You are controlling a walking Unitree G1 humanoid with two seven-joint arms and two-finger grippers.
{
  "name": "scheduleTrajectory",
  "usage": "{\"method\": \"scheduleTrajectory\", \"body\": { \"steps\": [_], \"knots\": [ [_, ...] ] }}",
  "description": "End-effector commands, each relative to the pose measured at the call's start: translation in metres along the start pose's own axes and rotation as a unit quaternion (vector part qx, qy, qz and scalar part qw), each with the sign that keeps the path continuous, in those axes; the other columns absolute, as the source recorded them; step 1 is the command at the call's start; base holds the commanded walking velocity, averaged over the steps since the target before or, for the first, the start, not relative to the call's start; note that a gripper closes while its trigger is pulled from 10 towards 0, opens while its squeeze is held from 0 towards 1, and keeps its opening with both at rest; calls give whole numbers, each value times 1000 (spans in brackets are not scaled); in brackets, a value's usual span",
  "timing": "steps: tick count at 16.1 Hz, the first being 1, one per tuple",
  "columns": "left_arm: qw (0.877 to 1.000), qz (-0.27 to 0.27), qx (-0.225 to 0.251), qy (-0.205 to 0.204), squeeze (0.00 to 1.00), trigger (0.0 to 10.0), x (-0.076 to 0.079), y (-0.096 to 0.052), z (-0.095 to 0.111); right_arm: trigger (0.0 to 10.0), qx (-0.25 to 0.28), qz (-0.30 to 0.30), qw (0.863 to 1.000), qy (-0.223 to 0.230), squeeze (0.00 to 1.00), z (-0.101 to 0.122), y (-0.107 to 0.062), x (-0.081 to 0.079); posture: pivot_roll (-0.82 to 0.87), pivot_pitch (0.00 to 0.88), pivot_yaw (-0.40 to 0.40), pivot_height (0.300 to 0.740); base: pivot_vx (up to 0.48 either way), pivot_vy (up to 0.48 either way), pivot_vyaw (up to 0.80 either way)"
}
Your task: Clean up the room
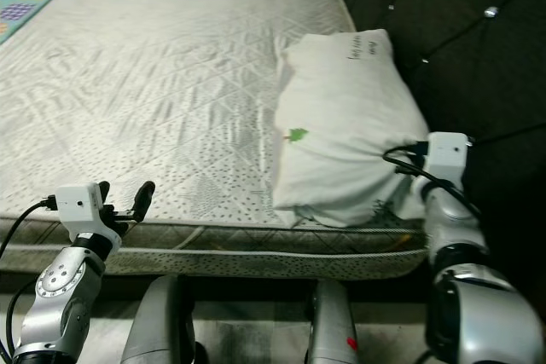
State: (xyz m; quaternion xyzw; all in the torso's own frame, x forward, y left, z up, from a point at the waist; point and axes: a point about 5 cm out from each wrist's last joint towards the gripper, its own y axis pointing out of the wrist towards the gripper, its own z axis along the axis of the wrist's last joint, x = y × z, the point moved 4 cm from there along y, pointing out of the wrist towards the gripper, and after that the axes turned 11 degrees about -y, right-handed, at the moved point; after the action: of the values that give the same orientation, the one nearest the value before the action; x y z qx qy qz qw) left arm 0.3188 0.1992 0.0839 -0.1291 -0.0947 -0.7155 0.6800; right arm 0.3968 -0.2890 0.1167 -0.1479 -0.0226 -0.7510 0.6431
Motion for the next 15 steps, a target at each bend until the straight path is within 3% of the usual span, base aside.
{"method": "scheduleTrajectory", "body": {
  "steps": [1, 3, 7, 8, 9, 11, 13, 15],
  "knots": [
    [1000, -7, -5, -1, 0, 10000, 3, 1, -2, 10000, 34, 8, 999, 10, 1000, 18, 4, -5, -39, 38, 8, 551, 0, 0, 0],
    [1000, -3, -5, -3, 0, 10000, 2, -1, -3, 10000, 52, 16, 999, 0, 1000, 29, 7, -17, -38, 42, -3, 551, 0, 0, 0],
    [1000, 2, -7, -3, 0, 10000, -1, -7, -5, 10000, 88, 0, 995, -38, 1000, 51, 9, -22, -34, 46, -18, 551, 0, 0, 0],
    [1000, 7, -6, -2, 0, 10000, -4, -8, -5, 10000, 123, -17, 991, -51, 1000, 70, 10, -21, -37, 46, -21, 551, 0, 0, 0],
    [1000, 8, -5, -3, 0, 10000, -4, -9, -5, 10000, 153, -29, 987, -47, 1000, 86, 9, -21, -42, 45, -24, 551, 0, 0, 0],
    [1000, 9, -6, -4, 0, 10000, -2, -10, -7, 10000, 176, -32, 983, -35, 1000, 96, 7, -23, -47, 44, -27, 551, 0, 0, 0],
    [1000, 11, -4, -4, 0, 10000, 0, -9, -8, 10000, 201, -11, 979, -44, 1000, 98, 2, -36, -47, 39, -40, 551, 0, 0, 0],
    [1000, 14, -2, -2, 0, 10000, 1, -10, -8, 10000, 193, 12, 981, -35, 1000, 76, -9, -55, -51, 39, -38, 551, 0, 0, 0]
  ]
}}
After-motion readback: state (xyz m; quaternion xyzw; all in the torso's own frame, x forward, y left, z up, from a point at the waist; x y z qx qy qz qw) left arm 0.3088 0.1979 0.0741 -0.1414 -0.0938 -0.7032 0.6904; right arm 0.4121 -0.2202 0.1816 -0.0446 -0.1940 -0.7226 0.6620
